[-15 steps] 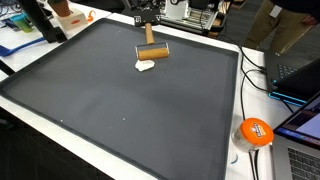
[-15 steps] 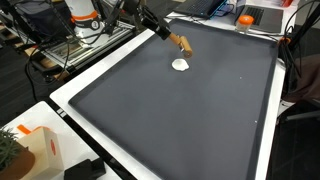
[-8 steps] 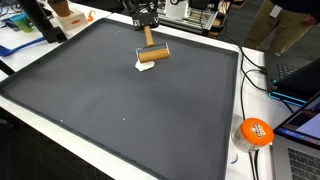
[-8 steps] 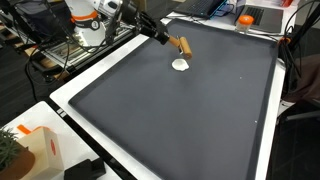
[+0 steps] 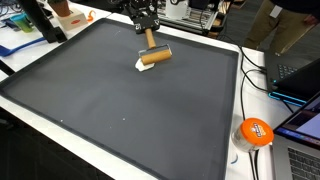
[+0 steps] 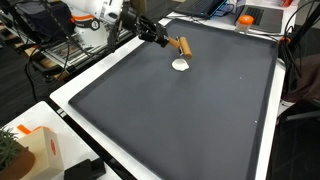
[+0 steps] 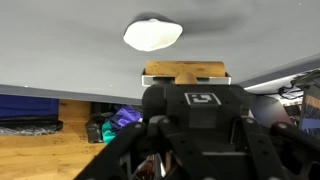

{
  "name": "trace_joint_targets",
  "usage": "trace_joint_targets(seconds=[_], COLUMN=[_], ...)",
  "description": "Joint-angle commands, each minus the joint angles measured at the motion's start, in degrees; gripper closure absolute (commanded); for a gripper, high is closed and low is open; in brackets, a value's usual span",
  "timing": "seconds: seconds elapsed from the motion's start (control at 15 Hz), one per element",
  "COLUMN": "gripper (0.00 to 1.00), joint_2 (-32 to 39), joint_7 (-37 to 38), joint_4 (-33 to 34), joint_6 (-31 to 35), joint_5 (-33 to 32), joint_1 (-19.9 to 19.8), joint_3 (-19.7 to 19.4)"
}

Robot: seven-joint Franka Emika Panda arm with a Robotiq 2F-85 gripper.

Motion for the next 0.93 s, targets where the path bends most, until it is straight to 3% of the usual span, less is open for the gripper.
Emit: trace_joint_targets(seconds=[0.0, 0.87], gripper=[0.78, 0.78], joint_2=[-0.5, -1.6], joint_7=[-1.5, -8.7], joint_4=[0.6, 2.2], joint_6=[-3.1, -10.3], joint_5=[-1.5, -1.5], joint_1=[1.3, 3.4], joint_3=[-3.4, -11.5])
